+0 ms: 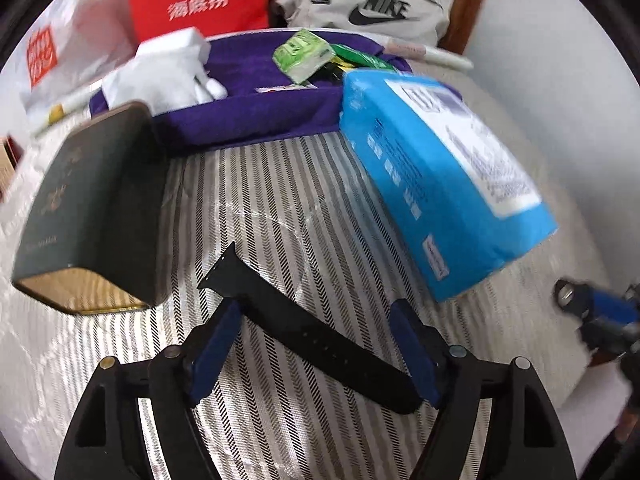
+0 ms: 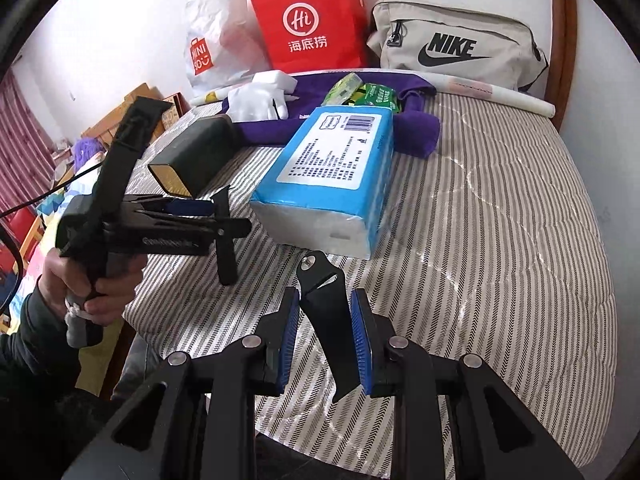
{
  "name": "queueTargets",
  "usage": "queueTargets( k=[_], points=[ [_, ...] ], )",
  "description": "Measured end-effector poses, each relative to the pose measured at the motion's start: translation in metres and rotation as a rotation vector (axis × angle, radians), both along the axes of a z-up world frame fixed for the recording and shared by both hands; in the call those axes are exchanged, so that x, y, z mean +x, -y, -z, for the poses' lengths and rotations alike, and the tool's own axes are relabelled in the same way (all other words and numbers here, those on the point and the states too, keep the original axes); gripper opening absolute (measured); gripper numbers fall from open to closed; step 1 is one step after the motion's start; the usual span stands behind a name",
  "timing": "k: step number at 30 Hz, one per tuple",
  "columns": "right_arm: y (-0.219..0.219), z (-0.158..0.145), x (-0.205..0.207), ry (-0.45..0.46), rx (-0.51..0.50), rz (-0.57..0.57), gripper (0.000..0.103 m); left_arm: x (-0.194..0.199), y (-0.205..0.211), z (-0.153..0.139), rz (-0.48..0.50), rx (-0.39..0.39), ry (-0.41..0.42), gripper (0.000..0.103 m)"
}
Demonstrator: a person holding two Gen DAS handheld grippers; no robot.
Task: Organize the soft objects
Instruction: 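Hand the watch strap from the right gripper to the left gripper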
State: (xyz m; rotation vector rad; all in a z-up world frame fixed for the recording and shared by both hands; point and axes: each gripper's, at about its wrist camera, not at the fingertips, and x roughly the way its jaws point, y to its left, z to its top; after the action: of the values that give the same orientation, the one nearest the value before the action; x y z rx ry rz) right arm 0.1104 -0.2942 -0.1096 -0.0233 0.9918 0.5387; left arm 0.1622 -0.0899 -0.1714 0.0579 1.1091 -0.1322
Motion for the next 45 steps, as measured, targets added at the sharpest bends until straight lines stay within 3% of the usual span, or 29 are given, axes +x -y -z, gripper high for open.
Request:
queueTargets(
  k=[2, 10, 13, 14, 16, 17, 20, 26, 29, 34, 36, 45],
  points=[
    [0.000, 0.001, 0.001, -0.002, 0.003, 0.002, 0.026, -0.004, 0.004, 0.001, 0.016, 0.046, 0.018, 0.075],
    [-0.003, 0.003, -0.001, 0.001, 0.025, -0.014, 0.026, -0.025, -0.022, -0.003, -0.013, 0.031, -0.009, 0.076],
    [-0.004, 0.004, 0.000, -0.002, 0.027, -0.017, 0.026, -0.028, -0.029, -0.002, -0.026, 0.018, -0.001, 0.069],
    [-0.005, 0.004, 0.000, -0.002, 0.027, -0.016, 0.026, -0.028, -0.030, -0.003, -0.032, 0.017, 0.002, 0.066],
    [-0.006, 0.004, 0.000, -0.005, 0.028, -0.020, 0.026, -0.027, -0.028, -0.005, -0.025, 0.024, 0.024, 0.044],
    [-0.007, 0.004, 0.001, -0.005, 0.027, -0.018, 0.026, -0.026, -0.026, -0.007, -0.006, 0.019, 0.039, 0.024],
    [-0.008, 0.005, 0.001, -0.009, 0.029, -0.017, 0.026, -0.021, -0.029, -0.007, 0.005, -0.010, 0.047, 0.020],
    [-0.009, 0.005, 0.002, -0.013, 0.030, -0.017, 0.026, -0.021, -0.045, -0.007, -0.012, -0.113, 0.014, 0.020],
    [-0.009, 0.006, 0.004, -0.018, 0.033, -0.011, 0.026, -0.014, -0.038, -0.005, -0.022, -0.092, 0.017, 0.021],
    [-0.010, 0.006, 0.005, -0.018, 0.037, -0.007, 0.026, -0.016, -0.017, -0.003, 0.020, 0.032, 0.043, 0.029],
    [-0.010, 0.006, 0.004, -0.018, 0.042, -0.003, 0.026, -0.017, -0.018, -0.003, 0.030, 0.021, 0.050, 0.021],
    [-0.011, -0.006, -0.007, 0.012, 0.053, 0.014, 0.026, -0.027, -0.034, -0.009, 0.001, -0.073, 0.048, 0.019]
  ],
)
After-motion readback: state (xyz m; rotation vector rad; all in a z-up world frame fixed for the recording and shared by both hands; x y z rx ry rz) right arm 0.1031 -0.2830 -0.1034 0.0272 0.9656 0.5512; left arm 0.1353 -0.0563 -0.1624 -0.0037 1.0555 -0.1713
